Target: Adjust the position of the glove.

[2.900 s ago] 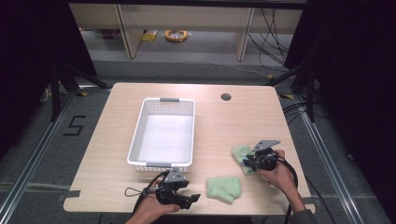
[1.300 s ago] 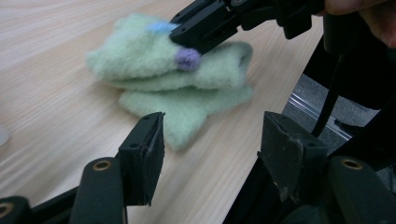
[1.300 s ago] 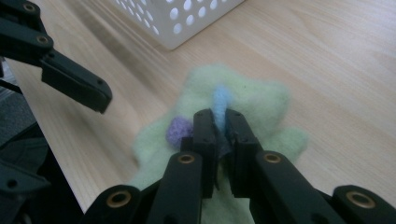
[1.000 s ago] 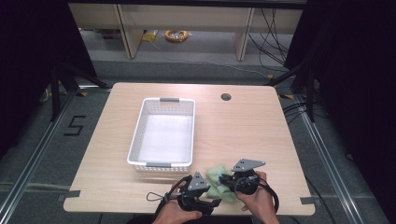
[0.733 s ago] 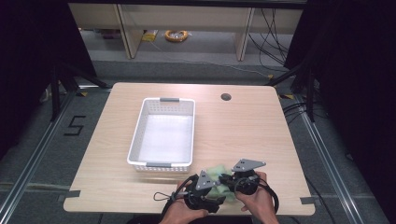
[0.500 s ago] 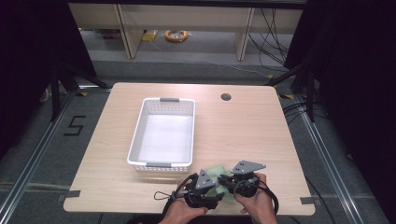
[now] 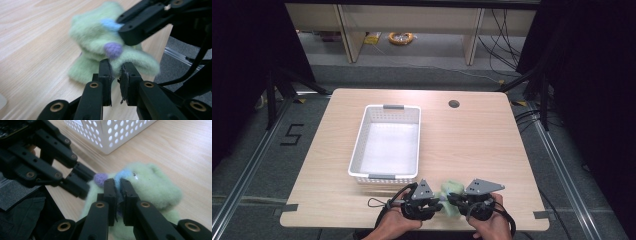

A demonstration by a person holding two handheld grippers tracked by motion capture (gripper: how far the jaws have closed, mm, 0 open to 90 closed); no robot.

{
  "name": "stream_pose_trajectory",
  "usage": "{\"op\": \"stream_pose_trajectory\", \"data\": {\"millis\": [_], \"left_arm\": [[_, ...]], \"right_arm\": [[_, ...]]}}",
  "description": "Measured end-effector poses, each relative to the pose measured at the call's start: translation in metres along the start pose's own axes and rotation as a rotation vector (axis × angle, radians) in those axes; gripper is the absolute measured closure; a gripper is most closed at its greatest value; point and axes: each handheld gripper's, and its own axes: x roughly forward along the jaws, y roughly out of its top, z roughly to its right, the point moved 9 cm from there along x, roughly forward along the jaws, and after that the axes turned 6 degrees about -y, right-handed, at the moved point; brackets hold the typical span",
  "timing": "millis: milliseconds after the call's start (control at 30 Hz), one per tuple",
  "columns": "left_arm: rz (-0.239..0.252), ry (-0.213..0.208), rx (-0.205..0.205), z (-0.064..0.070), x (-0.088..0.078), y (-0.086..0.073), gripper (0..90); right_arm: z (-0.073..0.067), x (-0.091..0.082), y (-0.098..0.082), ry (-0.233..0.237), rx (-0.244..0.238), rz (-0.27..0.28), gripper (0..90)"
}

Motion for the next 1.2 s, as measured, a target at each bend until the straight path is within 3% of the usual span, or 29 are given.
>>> {"op": "stream_pose_trajectory", "data": {"millis": [33,67,167,233,267,333,367,400,433,467,533,567,600,667,833,867,967,1067,1100,1167,1200], "left_arm": [[-0.024,-0.020,0.015,-0.001,0.001,-0.002,79.1],[-0.025,-0.016,0.005,-0.003,0.000,-0.003,79.0],[-0.045,-0.022,-0.009,-0.010,0.001,-0.008,78.7],[-0.055,-0.026,0.007,-0.014,0.002,-0.012,78.7],[-0.061,-0.021,-0.006,-0.015,0.003,-0.015,78.7],[-0.066,-0.017,0.010,-0.017,0.002,-0.015,78.8],[-0.066,-0.017,0.010,-0.017,0.002,-0.015,78.8],[-0.066,-0.024,0.015,-0.017,0.002,-0.014,78.7],[-0.066,-0.024,0.015,-0.017,0.002,-0.014,78.6],[-0.066,-0.031,0.007,-0.015,0.003,-0.015,78.6],[-0.069,-0.032,0.014,-0.016,0.004,-0.015,78.6],[-0.069,-0.032,0.014,-0.016,0.004,-0.015,78.6],[-0.069,-0.032,0.012,-0.016,0.004,-0.015,78.6],[-0.067,-0.034,0.013,-0.016,0.004,-0.015,78.6],[-0.071,-0.038,0.010,-0.015,0.004,-0.016,78.7],[-0.071,-0.038,0.014,-0.016,0.004,-0.016,78.7],[-0.070,-0.035,0.014,-0.015,0.004,-0.015,79.3],[-0.069,-0.030,0.007,-0.015,0.004,-0.015,80.0],[-0.070,-0.027,0.001,-0.015,0.003,-0.014,81.0],[-0.061,-0.024,-0.011,-0.015,0.002,-0.013,81.6],[-0.069,-0.016,0.013,-0.017,0.000,-0.012,81.7]], "right_arm": [[-0.001,0.000,-0.002,0.005,0.004,-0.011,84.8],[-0.003,0.002,-0.003,0.024,0.013,-0.012,84.7],[-0.002,0.004,-0.007,0.011,0.005,-0.025,83.9],[-0.002,0.008,-0.009,0.027,0.013,-0.035,80.9],[-0.001,0.010,-0.010,0.051,0.008,-0.036,74.2],[0.001,0.006,-0.006,0.066,0.060,-0.011,71.4],[0.001,0.006,-0.006,0.066,0.060,-0.011,71.4],[0.015,-0.003,-0.001,0.032,0.001,0.002,66.9],[0.015,-0.003,-0.001,0.032,0.001,0.002,66.9],[0.031,-0.011,0.003,-0.012,-0.027,0.011,62.8],[0.046,-0.013,0.000,-0.038,-0.022,-0.017,62.5],[0.046,-0.013,0.000,-0.038,-0.022,-0.017,62.5],[0.050,-0.013,-0.002,-0.040,0.008,-0.029,62.1],[0.061,-0.008,-0.006,-0.017,-0.020,-0.042,60.6],[0.058,0.003,-0.006,0.029,-0.007,-0.059,58.6],[0.059,0.010,-0.009,0.045,-0.012,-0.092,57.3],[0.057,0.017,-0.015,0.078,0.006,-0.131,58.9],[0.055,0.018,-0.017,0.117,0.012,-0.131,73.1],[0.056,0.013,-0.014,0.107,0.032,-0.109,81.9],[0.056,0.011,-0.013,0.104,0.031,-0.101,82.7],[0.051,0.004,-0.007,0.101,0.057,-0.082,83.4]]}}
